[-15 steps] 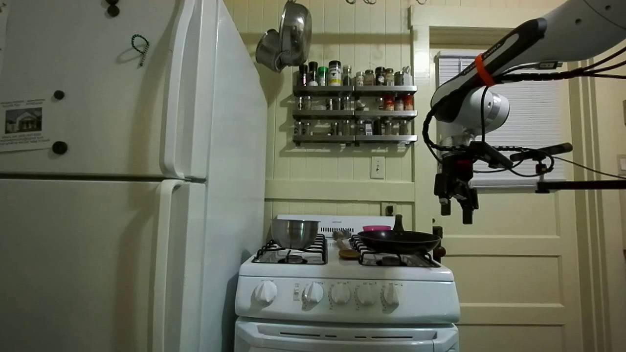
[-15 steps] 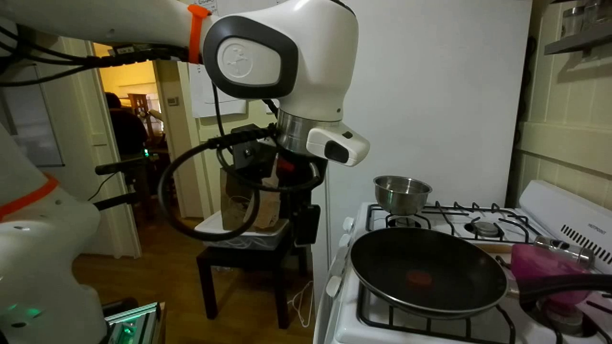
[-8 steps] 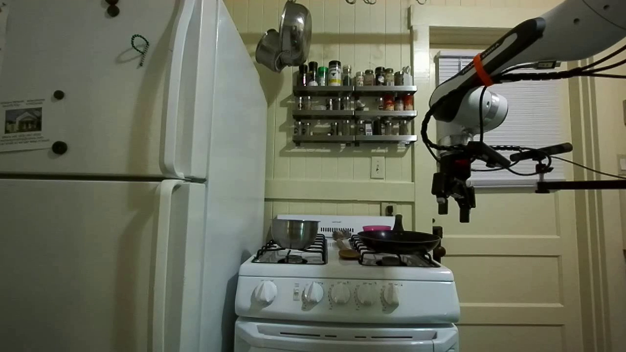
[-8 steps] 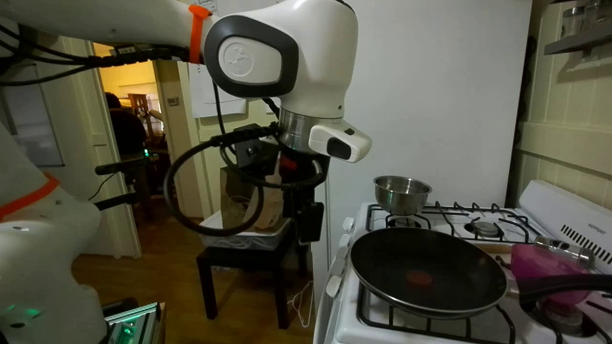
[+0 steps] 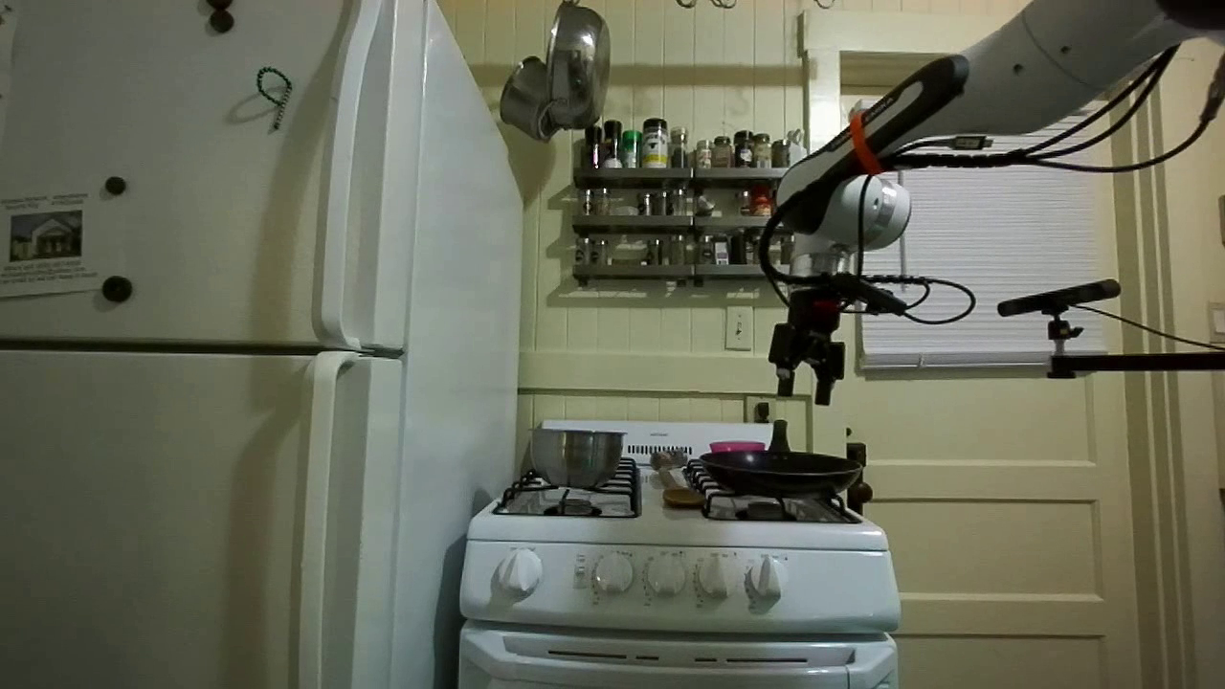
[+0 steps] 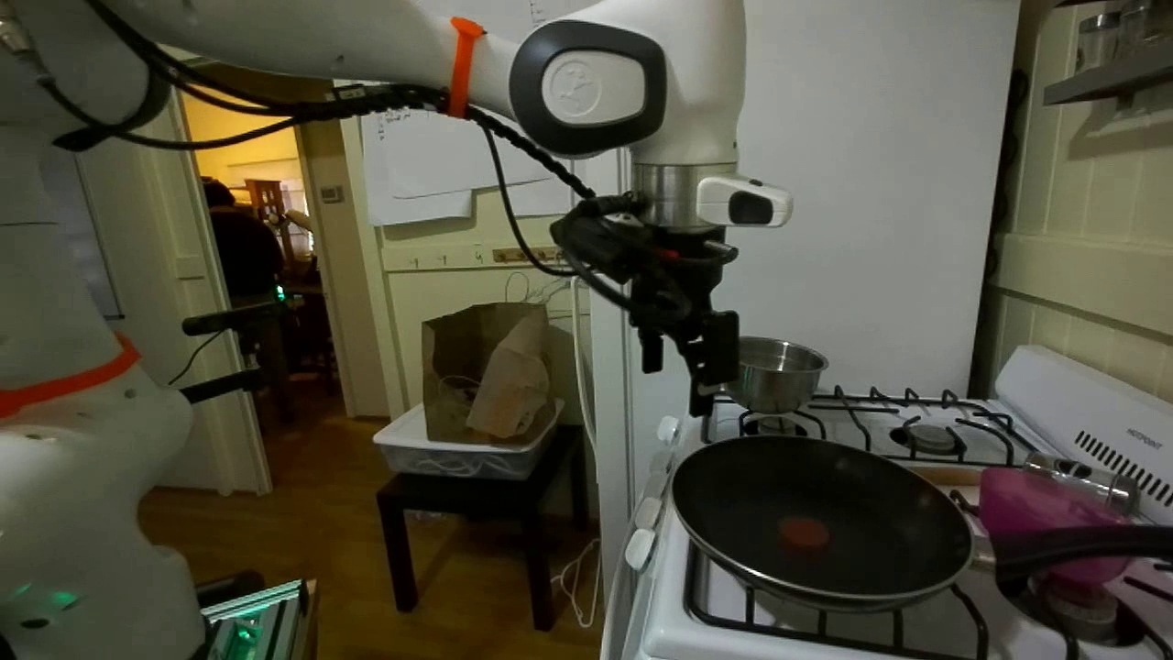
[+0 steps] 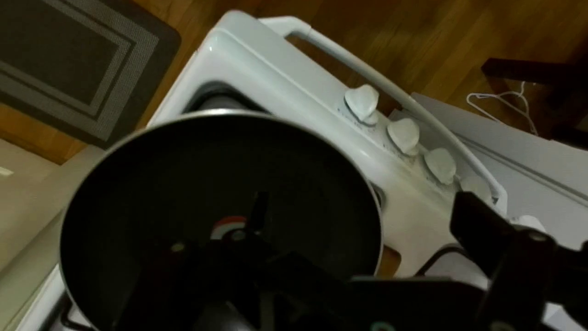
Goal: Use the wooden spoon to stir the black pan.
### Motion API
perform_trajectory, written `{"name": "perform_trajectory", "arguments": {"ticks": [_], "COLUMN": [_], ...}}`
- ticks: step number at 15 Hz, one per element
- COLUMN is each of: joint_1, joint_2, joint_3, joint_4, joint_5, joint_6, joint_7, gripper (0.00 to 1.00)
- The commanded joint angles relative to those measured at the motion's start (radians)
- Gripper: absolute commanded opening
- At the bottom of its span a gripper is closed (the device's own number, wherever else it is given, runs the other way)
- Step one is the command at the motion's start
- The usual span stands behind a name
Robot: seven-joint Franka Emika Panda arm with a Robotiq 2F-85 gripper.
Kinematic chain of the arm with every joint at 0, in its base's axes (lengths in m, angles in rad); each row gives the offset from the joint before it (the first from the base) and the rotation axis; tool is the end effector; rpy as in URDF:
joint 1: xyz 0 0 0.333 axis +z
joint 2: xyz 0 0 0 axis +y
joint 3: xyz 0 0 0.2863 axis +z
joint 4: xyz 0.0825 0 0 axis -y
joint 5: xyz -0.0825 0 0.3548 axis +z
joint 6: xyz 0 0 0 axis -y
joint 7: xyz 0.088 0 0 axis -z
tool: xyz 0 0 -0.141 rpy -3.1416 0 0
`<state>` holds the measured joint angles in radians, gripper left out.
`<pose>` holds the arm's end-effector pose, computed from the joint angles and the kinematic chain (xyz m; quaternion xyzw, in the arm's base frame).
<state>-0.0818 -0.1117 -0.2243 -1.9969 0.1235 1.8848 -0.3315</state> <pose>0.4815 -0.1408 0.4541 -0.9975 0.0058 -0.0205 0.0680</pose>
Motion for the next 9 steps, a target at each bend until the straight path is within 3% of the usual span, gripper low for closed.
{"name": "perform_trajectory", "arguments": {"ticks": [1,4,5,6,7,9], "joint_1": [-0.015,-0.035,-0.016,-0.049,-0.046,-0.056], "joint_2": [0.199,0.342,0.387,0.43,0.325,0.395], "joint_3": [0.029,0.051,0.03,0.064,0.07,0.081], "joint_4": [0.24,0.422,0.473,0.529,0.399,0.475], "joint_5": [0.053,0.052,0.057,0.068,0.025,0.033], "joint_6": [-0.028,-0.031,-0.013,-0.037,-0.003,-0.003], "joint_7": [0.025,0.085,0.11,0.135,0.099,0.122], "gripper": [1.0,1.0,1.0,1.0,1.0,1.0]}}
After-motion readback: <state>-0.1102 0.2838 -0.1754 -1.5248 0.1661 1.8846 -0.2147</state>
